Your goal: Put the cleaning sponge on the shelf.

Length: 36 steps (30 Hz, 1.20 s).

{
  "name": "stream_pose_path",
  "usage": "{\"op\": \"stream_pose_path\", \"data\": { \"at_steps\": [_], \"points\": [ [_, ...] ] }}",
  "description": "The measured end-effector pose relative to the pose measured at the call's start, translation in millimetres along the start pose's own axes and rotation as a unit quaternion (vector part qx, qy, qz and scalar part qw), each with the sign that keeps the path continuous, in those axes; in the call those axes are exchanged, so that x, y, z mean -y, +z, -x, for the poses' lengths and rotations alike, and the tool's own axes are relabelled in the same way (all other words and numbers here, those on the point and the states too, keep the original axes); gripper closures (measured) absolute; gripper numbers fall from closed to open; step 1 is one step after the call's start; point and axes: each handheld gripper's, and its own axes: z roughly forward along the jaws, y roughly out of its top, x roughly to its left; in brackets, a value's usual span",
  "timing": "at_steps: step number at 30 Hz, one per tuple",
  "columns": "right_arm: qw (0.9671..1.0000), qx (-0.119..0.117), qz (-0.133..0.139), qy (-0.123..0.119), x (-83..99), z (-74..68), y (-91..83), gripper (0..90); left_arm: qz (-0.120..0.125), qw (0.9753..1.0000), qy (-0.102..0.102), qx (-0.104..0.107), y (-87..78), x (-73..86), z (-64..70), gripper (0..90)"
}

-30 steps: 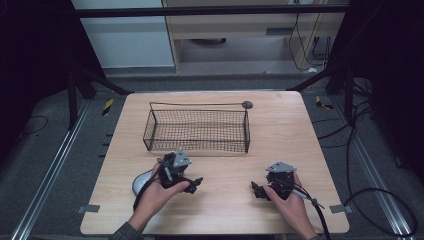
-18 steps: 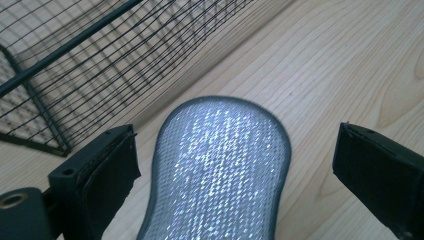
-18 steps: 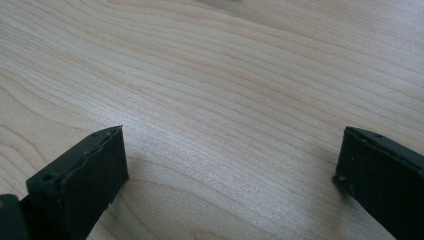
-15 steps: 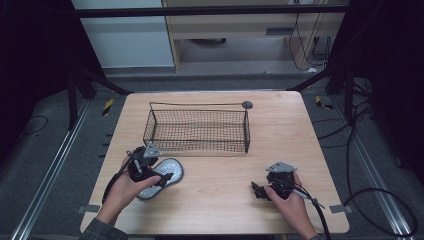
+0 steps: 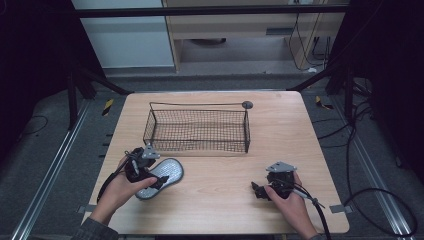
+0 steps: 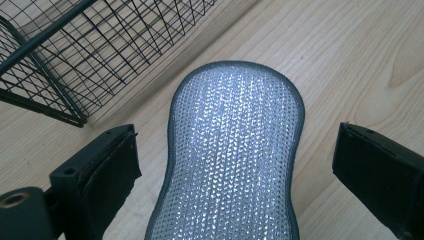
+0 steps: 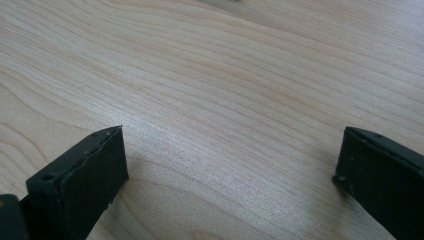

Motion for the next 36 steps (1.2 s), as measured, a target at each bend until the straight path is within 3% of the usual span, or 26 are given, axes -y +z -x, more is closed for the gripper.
{"op": "stream_pose_path", "data": {
  "at_steps": [1, 4, 6, 13, 17, 22, 27, 31, 36],
  "points": [
    [1.0, 0.0, 0.0, 0.0, 0.1, 0.1, 0.0, 0.4, 0.004, 1.0, -0.003, 0.001, -1.6, -0.7, 0.0, 4.1],
    [1.0, 0.0, 0.0, -0.001, 0.1, 0.2, 0.0, 0.4, -0.017, 0.9998, 0.013, 0.002, -5.3, -4.3, -0.8, 4.2],
    [1.0, -0.001, -0.001, -0.001, -0.1, 0.2, 0.0, 0.4, -0.04, 0.9987, 0.031, -0.003, -7.1, -8.7, -0.8, 4.2],
    [1.0, -0.001, -0.002, -0.001, -0.3, 0.2, 0.0, 0.4, -0.085, 0.995, 0.053, 0.003, -0.5, -13.9, 0.6, 4.3],
    [1.0, -0.001, -0.002, -0.002, -0.4, 0.4, 0.0, 0.4, -0.098, 0.9938, 0.05, 0.013, 4.1, -14.1, 0.9, 3.8],
    [1.0, -0.002, -0.003, -0.002, -0.4, 0.5, -0.1, 0.4, -0.123, 0.9904, 0.059, 0.022, 5.6, -13.4, 0.6, 3.9],
    [1.0, -0.002, -0.004, -0.003, -0.8, 0.7, 0.0, 0.3, -0.131, 0.9891, 0.063, 0.026, 7.1, -8.1, -1.3, 3.9],
    [1.0, -0.002, -0.004, -0.003, -0.9, 0.7, 0.0, 0.4, -0.146, 0.9863, 0.072, 0.025, 13.6, -3.9, -2.8, 4.0],
    [1.0, -0.002, -0.004, -0.003, -0.9, 0.6, 0.0, 0.4, -0.157, 0.9847, 0.065, 0.037, 23.2, 1.2, -9.6, 4.1]
  ]
}}
